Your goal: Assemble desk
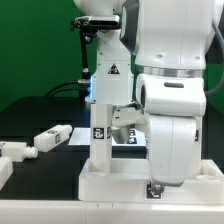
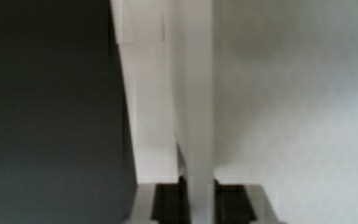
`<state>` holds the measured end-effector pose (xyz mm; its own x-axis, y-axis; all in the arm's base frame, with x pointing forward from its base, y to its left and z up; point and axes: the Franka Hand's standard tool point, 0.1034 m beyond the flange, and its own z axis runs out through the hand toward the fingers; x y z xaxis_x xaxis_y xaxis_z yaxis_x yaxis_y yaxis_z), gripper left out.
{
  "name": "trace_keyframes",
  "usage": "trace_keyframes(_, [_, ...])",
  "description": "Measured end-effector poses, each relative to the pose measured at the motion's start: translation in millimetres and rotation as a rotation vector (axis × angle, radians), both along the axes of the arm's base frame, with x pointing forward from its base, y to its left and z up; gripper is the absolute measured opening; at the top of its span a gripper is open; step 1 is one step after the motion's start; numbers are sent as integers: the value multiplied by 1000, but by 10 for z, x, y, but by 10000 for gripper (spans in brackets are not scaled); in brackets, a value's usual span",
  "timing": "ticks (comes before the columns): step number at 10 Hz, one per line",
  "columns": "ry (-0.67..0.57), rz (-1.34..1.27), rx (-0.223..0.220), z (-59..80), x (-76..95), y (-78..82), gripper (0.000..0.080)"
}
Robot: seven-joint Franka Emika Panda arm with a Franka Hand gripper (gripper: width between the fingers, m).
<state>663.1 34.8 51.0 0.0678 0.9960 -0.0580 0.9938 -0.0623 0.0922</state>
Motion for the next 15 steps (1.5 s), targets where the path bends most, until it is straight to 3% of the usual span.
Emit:
trace_keyframes(5, [-8, 0, -8, -85, -202, -79, 52])
trace_keyframes(9, [-16, -4, -21, -86, -75, 13, 52])
trace_keyframes(13, [-13, 2, -36, -121, -78, -9, 52])
trace_keyframes(15, [-13, -8, -37, -102, -73, -36, 302])
